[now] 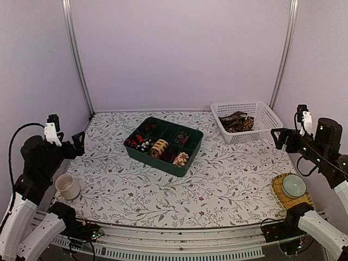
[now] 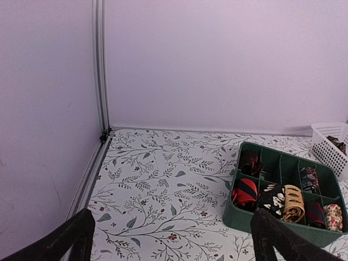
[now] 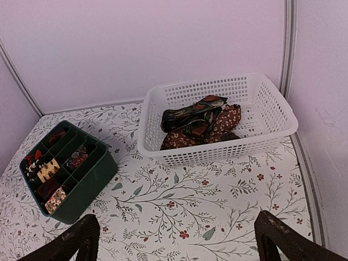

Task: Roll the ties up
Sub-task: Reset both arms

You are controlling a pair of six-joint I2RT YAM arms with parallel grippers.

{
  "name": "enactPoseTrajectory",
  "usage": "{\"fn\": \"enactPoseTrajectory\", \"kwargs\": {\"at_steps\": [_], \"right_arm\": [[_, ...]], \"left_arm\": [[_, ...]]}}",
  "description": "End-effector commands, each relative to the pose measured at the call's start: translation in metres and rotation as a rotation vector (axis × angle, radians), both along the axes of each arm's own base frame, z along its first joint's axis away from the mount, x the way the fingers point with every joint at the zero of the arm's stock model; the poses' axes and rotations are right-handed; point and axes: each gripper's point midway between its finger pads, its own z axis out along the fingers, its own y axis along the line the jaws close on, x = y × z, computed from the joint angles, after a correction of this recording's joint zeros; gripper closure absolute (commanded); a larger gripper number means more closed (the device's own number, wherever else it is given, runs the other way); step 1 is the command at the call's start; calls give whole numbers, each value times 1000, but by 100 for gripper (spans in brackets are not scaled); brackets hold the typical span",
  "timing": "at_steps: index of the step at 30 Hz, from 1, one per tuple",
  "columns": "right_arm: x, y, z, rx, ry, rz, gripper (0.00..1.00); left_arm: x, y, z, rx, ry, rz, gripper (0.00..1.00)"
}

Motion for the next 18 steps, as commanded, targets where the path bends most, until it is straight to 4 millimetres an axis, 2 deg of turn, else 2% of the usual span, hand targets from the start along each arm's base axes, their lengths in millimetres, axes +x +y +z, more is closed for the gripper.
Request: {"fn": "enactPoseTrajectory", "kwargs": {"at_steps": [1,18], "right_arm": [[-5,-8,5,-13,-34,-32,0],[-5,-11,8,-11,-48,-50,0]], "left_arm": [[1,0,-4,9,2,-7,0],[1,-1,-5,10,1,-12,0]]}}
